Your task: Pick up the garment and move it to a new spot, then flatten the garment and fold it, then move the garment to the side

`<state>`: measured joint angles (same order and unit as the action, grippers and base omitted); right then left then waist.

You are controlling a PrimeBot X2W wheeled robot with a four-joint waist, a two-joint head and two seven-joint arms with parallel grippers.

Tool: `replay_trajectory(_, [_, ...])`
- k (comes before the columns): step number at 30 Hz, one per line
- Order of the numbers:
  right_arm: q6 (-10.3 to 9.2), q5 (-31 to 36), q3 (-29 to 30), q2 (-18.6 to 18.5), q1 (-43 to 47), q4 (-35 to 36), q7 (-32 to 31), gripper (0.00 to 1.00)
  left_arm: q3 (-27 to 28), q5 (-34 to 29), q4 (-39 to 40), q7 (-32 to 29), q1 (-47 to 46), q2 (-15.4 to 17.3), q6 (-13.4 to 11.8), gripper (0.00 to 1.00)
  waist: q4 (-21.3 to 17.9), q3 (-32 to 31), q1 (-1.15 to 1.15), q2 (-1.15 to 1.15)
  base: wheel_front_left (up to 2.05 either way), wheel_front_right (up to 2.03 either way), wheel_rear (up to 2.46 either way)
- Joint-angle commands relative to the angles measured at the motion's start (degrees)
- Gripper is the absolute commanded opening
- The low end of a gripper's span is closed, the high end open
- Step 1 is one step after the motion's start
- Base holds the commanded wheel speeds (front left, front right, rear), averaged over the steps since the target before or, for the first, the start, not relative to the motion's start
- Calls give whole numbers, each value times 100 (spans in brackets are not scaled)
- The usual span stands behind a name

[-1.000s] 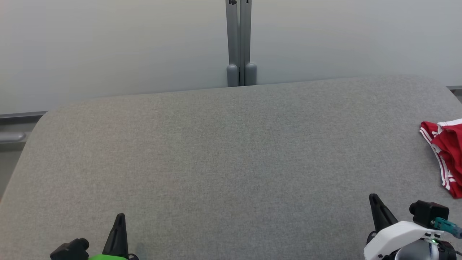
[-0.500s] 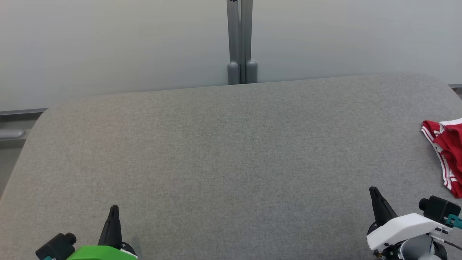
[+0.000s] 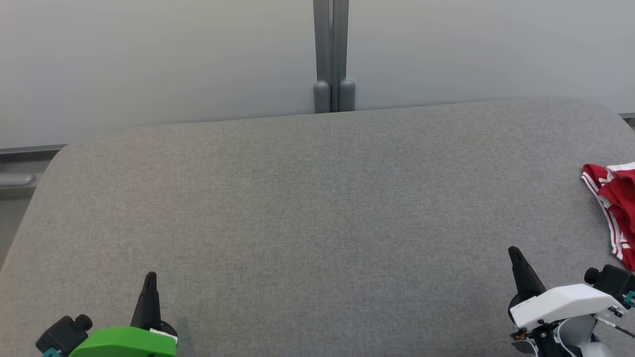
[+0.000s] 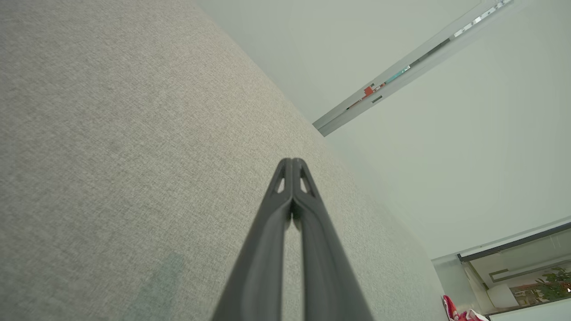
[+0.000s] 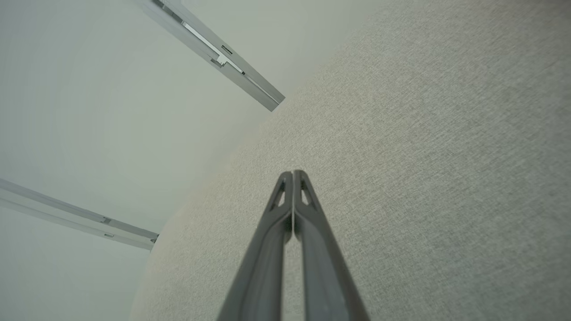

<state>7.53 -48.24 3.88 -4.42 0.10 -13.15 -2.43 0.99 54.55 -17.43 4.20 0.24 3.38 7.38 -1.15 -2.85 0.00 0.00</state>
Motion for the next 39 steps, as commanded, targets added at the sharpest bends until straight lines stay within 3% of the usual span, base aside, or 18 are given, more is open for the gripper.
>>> replay_trajectory(1, [-2,-178,26,-17,-158,46,-13,0,43,171,80,-35,-194,19,7,0,2,5,0,0,0,0,0])
replay_trajectory(39, [-2,-2556,169,79,-453,-28,-241,0,347,2201,234,-629,-479,-17,13,0,55,146,0,0,0,0,0])
